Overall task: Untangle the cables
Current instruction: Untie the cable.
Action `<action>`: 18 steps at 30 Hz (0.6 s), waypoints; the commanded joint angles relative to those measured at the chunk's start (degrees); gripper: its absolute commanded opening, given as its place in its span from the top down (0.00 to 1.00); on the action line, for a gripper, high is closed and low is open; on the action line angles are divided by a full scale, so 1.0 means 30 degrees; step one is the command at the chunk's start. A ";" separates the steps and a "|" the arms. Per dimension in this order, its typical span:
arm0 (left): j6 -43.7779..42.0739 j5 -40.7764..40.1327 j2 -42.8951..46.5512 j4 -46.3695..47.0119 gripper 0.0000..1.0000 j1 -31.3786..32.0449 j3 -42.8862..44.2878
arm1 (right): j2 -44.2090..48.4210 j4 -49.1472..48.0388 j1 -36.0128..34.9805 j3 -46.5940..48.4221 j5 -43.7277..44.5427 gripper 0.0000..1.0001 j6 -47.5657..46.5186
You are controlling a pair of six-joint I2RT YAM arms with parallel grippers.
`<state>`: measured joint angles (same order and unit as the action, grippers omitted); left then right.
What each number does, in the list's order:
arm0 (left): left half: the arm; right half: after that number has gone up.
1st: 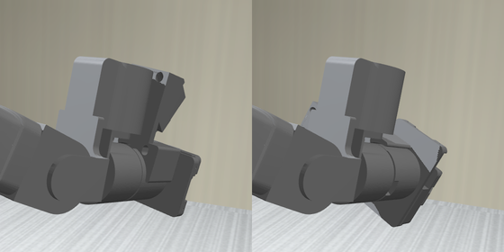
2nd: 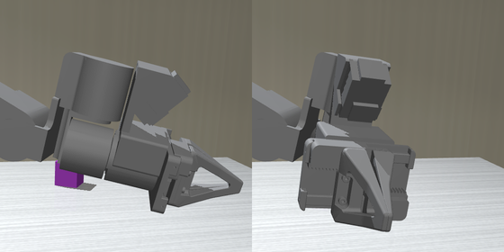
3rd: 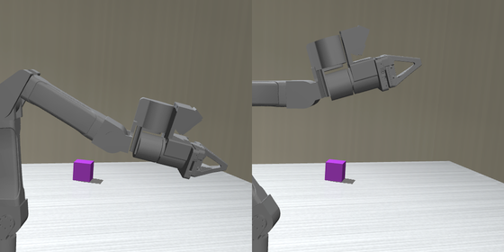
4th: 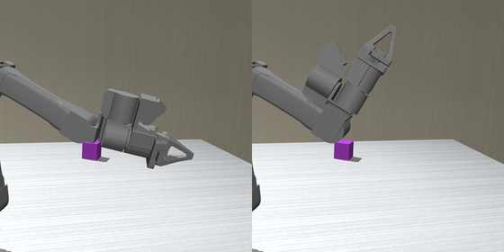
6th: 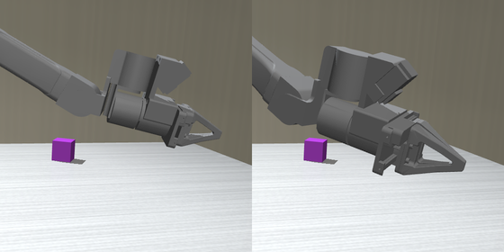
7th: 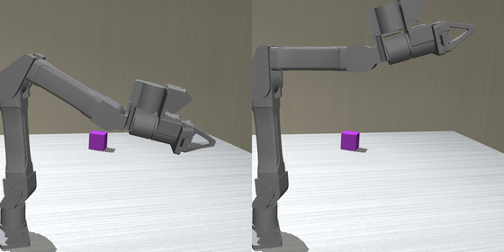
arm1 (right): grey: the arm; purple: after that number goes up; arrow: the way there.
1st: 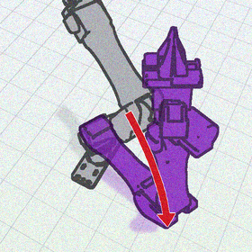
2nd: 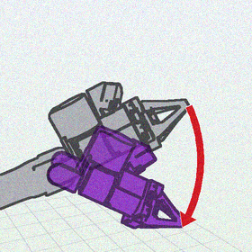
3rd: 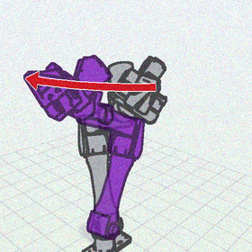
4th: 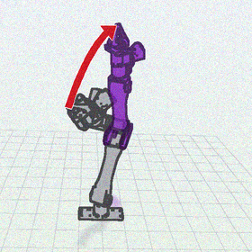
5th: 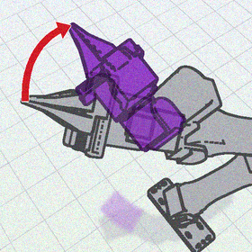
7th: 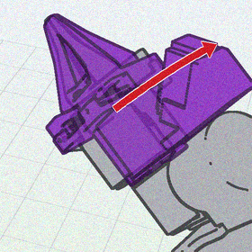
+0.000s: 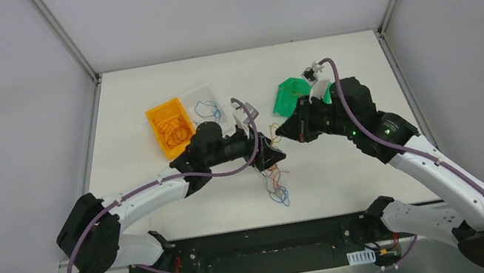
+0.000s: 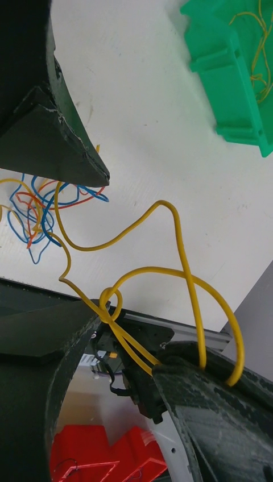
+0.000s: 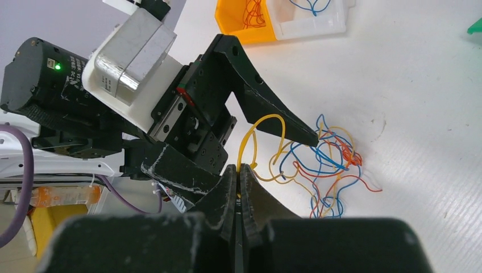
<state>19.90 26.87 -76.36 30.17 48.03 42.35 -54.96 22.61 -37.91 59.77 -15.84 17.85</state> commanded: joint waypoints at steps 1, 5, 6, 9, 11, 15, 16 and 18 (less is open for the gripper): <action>0.0324 0.0613 0.0159 0.1926 0.27 0.0133 0.0289 | 0.0010 -0.0352 -0.0039 0.1075 -0.0059 1.00 -0.0183; 0.0255 0.0546 0.0151 0.1897 0.52 0.0138 0.0442 | 0.0059 -0.0390 -0.0021 0.1014 0.0078 1.00 -0.0035; 0.0237 0.0404 0.0204 0.1848 0.60 0.0159 0.0459 | 0.0118 -0.0367 -0.0023 0.0983 0.0314 1.00 -0.0006; 0.0251 -0.0358 0.0684 0.1631 0.59 0.0142 0.0386 | 0.0163 -0.0233 -0.0025 0.0816 0.0657 1.00 -0.0001; 0.0195 -0.0961 0.1024 0.1381 0.40 0.0145 0.0376 | 0.0095 -0.0169 -0.0028 0.0578 0.0517 1.00 0.0006; 0.0008 -0.1186 0.1363 0.0863 0.40 0.0152 0.0673 | 0.0022 -0.0458 -0.0021 -0.0152 0.0187 1.00 0.0325; -0.0025 -0.1083 0.1395 0.0726 0.56 0.0149 0.0806 | 0.0033 -0.0481 -0.0031 -0.0269 0.0182 1.00 0.0332; -0.0174 -0.1145 0.1452 0.0083 0.93 0.0135 0.1162 | 0.0142 -0.0433 -0.0022 -0.0415 0.0272 0.91 0.0331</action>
<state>20.43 24.23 -74.19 31.14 48.03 42.50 -54.98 22.59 -37.91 59.31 -15.00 18.22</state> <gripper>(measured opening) 0.326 0.022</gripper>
